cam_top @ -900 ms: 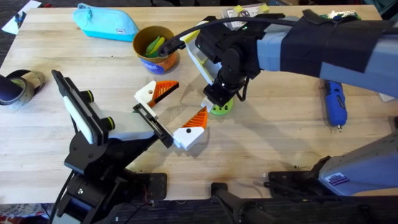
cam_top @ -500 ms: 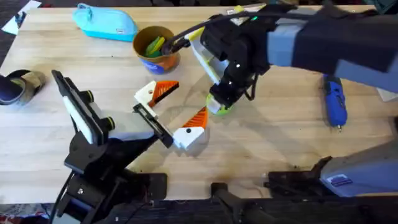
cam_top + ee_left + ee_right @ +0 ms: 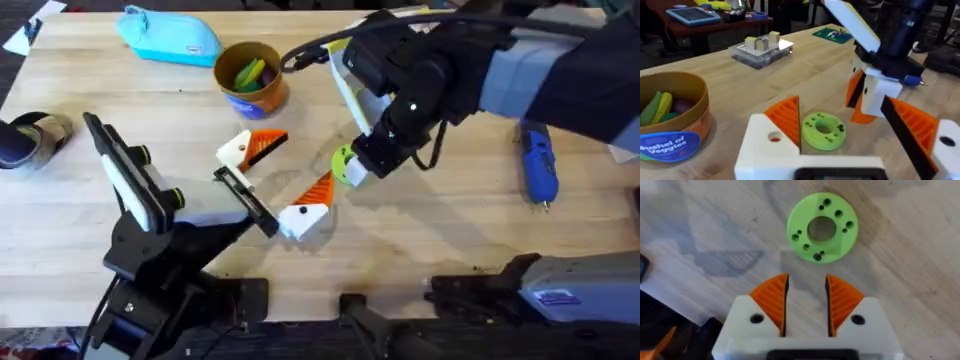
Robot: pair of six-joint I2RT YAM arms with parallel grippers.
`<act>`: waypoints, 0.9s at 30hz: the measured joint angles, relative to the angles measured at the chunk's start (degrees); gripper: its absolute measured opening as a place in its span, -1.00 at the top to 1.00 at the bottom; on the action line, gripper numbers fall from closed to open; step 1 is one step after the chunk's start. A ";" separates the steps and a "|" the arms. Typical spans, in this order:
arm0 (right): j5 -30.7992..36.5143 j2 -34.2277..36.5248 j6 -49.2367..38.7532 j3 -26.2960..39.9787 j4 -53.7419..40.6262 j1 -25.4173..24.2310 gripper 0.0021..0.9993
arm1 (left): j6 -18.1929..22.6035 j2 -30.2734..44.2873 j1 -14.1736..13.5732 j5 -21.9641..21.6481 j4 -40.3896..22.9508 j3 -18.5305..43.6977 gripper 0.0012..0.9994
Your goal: Pick up the gripper from the table and insert it into the empty holder that is missing its gripper. Then pick up a screw, insert it into the mounting hole, and use the screwdriver to tighten it. Finally, clean up the table by picking up the vegetable and placing it into the bucket.
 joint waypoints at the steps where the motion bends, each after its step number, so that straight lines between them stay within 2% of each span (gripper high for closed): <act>1: -0.01 0.01 0.36 -0.86 1.56 0.06 0.17 | 0.00 0.01 0.00 0.00 0.00 0.00 -0.98; 7: 0.01 1.31 1.90 -4.61 8.03 0.20 0.17 | 0.00 0.00 0.00 0.00 0.00 0.00 -0.98; 16: 0.03 5.55 2.59 -4.92 9.47 0.20 0.17 | 0.00 0.00 0.00 0.00 0.00 0.00 -0.98; 24: 0.03 5.94 2.60 -4.96 9.55 0.20 0.17 | 0.00 0.00 0.00 0.00 0.00 0.00 -0.98; 25: 0.03 5.94 2.63 -4.95 9.53 0.20 0.19 | 0.00 0.01 0.00 0.00 0.00 0.00 -0.98; 26: 0.04 5.94 2.65 -4.94 9.53 0.20 0.30 | 0.00 0.02 0.00 0.00 0.00 0.00 -0.98; 27: 0.07 5.94 2.65 -4.96 9.53 0.20 0.51 | 0.00 0.00 0.00 0.00 0.00 0.00 -0.98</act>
